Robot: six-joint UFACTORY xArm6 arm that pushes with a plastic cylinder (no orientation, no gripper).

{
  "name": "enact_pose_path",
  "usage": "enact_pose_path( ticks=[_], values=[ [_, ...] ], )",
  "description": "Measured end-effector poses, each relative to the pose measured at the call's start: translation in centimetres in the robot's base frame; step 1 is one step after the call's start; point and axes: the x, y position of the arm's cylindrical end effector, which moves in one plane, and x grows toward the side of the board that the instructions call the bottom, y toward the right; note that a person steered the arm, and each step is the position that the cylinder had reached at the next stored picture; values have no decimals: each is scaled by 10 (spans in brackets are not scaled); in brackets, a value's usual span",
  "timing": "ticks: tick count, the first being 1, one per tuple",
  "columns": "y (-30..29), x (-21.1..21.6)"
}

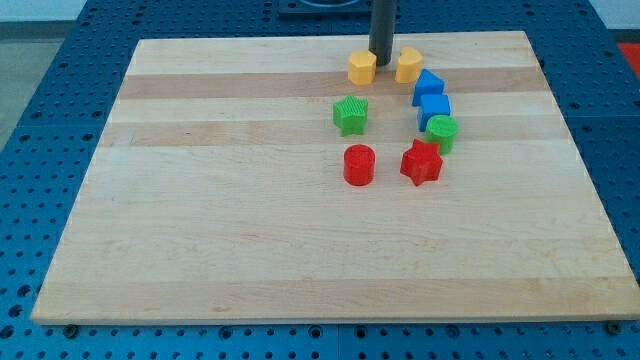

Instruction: Move your arm to the top right side of the board

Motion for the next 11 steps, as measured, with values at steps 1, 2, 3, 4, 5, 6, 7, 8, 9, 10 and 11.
enact_pose_path(
  ticks=[1, 2, 3, 4, 5, 6, 7, 8, 9, 10, 11],
  values=[
    [40, -19],
    [55, -29],
    [81, -55],
    [89, -58],
    [103, -57],
    [119, -58],
    [129, -58],
    [130, -58],
    [130, -57],
    [130, -58],
    [130, -57]
  ],
)
